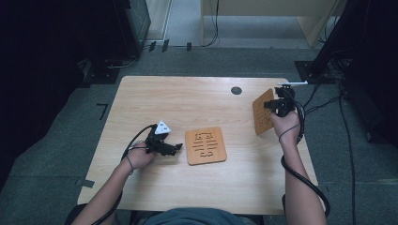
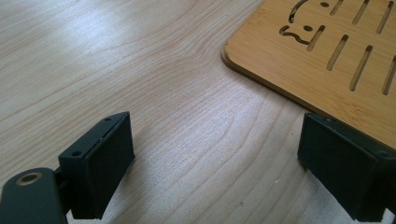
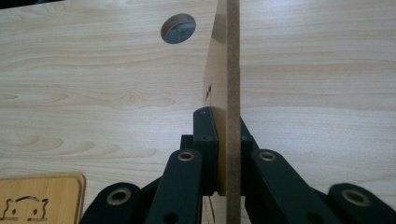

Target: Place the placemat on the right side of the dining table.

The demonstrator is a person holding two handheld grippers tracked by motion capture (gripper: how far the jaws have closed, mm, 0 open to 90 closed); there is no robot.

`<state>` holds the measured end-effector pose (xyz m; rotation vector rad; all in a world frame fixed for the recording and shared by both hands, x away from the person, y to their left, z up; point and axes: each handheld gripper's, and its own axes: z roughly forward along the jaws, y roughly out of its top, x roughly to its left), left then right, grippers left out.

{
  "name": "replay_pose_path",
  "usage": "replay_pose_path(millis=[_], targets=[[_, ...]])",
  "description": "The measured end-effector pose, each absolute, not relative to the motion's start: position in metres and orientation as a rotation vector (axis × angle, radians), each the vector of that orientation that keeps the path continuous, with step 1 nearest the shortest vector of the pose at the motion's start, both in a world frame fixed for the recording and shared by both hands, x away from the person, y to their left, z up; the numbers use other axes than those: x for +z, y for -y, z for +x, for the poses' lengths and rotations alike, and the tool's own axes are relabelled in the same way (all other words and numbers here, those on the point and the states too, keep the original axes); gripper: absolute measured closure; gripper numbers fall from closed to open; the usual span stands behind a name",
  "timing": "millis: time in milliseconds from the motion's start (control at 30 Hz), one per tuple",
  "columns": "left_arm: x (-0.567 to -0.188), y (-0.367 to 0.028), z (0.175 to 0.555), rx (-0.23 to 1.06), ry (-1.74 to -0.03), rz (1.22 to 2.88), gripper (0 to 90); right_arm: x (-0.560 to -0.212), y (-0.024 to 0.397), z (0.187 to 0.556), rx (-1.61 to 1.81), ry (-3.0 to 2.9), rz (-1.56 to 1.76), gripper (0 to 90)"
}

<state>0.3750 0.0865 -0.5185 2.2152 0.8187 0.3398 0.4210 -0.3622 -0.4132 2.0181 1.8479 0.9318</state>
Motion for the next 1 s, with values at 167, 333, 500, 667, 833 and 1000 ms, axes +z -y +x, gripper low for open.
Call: replay_pose_path(millis=[167, 333, 500, 667, 833, 1000], targets=[[-0.518, -0.087, 0.375, 0.34, -0.818, 2.216, 9.7, -0.415, 0.364, 0.422, 0.927, -1.868, 2.053, 87.0], [-0.519, -0.086, 0.375, 0.339, -0.819, 2.214, 9.6, -0.417, 0.367, 0.423, 0.914, -1.867, 2.07, 85.0], [-0.519, -0.086, 0.375, 0.339, -0.82, 2.214, 9.7, -0.42, 0.369, 0.424, 0.906, -1.871, 2.083, 83.8], [-0.519, -0.086, 0.375, 0.34, -0.819, 2.214, 9.7, -0.421, 0.369, 0.424, 0.9, -1.873, 2.077, 83.1], [-0.519, -0.086, 0.375, 0.338, -0.82, 2.212, 9.7, -0.425, 0.37, 0.425, 0.861, -1.887, 2.079, 82.6], [-0.519, -0.086, 0.375, 0.338, -0.82, 2.211, 9.7, -0.425, 0.37, 0.425, 0.87, -1.893, 2.07, 82.6]])
